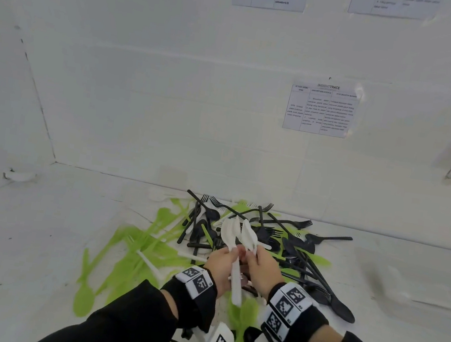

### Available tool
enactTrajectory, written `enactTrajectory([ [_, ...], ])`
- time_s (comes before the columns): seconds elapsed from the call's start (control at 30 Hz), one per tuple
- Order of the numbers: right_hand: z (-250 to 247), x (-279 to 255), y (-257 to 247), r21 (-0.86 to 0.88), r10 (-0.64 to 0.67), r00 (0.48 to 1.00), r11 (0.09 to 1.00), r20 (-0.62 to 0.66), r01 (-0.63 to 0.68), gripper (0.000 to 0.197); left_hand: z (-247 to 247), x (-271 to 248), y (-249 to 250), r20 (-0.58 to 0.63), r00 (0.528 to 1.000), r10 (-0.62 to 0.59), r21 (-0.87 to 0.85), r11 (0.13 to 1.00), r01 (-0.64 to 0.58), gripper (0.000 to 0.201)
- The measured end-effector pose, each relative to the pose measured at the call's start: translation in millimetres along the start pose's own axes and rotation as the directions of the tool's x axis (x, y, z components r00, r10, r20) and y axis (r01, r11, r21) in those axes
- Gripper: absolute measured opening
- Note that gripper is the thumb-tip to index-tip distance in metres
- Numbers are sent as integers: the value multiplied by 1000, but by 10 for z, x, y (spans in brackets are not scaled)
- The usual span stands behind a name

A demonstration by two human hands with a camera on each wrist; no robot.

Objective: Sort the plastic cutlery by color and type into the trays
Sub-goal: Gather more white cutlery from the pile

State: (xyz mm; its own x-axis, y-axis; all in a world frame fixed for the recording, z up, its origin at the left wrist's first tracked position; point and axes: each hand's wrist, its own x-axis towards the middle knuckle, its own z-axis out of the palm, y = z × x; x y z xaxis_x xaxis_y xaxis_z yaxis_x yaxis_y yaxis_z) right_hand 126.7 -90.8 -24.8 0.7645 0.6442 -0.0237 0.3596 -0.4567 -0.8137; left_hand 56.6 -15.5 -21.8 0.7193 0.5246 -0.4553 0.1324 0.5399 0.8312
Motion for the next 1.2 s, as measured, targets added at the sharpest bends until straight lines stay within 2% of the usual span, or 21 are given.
enactTrajectory([
  [0.1,5,15,0,-72,-23,999,997,26,24,26,21,-33,-2,17,1000,14,-7,1000,-13,26],
  [0.2,19,4,-3,-125,-17,998,992,57,24,23,51,-65,3,15,1000,13,-23,1000,-13,25],
  [0.37,-10,2,33,-26,-17,992,999,126,20,22,40,-64,0,27,1000,0,-69,998,2,28],
  [0.43,-16,-33,29,5,-19,991,1000,129,19,18,19,-65,-1,48,999,-6,-84,996,10,27],
  [0.5,-5,-63,40,34,-26,994,999,110,23,22,27,-59,-8,56,998,-7,-65,998,10,28],
  [0.63,-9,-81,42,10,-28,992,1000,125,27,19,66,-64,-33,85,996,-24,-36,999,27,26],
  [0.7,-21,-81,40,-18,-34,991,999,133,37,23,86,-96,-30,63,997,-40,-43,998,43,24],
  [0.77,-19,-87,58,-12,-44,996,999,76,45,27,105,-119,-20,39,998,-47,-73,996,49,27],
  [0.87,-45,-85,92,67,16,998,998,-59,-12,21,111,-76,-28,-8,999,-35,-114,993,34,21],
  [0.93,-76,-67,94,57,30,998,998,-63,-26,21,115,-54,-56,16,1000,-14,-62,998,15,24],
  [1.0,-93,-47,68,27,27,1000,999,-11,-27,25,134,-77,-80,57,998,-4,9,1000,3,28],
  [1.1,-46,-11,53,-25,-4,997,1000,75,6,29,135,-76,-105,13,1000,9,86,996,-11,28],
  [1.2,1,6,75,-13,-33,995,999,97,34,36,109,2,-131,-44,999,22,138,990,-16,28],
])
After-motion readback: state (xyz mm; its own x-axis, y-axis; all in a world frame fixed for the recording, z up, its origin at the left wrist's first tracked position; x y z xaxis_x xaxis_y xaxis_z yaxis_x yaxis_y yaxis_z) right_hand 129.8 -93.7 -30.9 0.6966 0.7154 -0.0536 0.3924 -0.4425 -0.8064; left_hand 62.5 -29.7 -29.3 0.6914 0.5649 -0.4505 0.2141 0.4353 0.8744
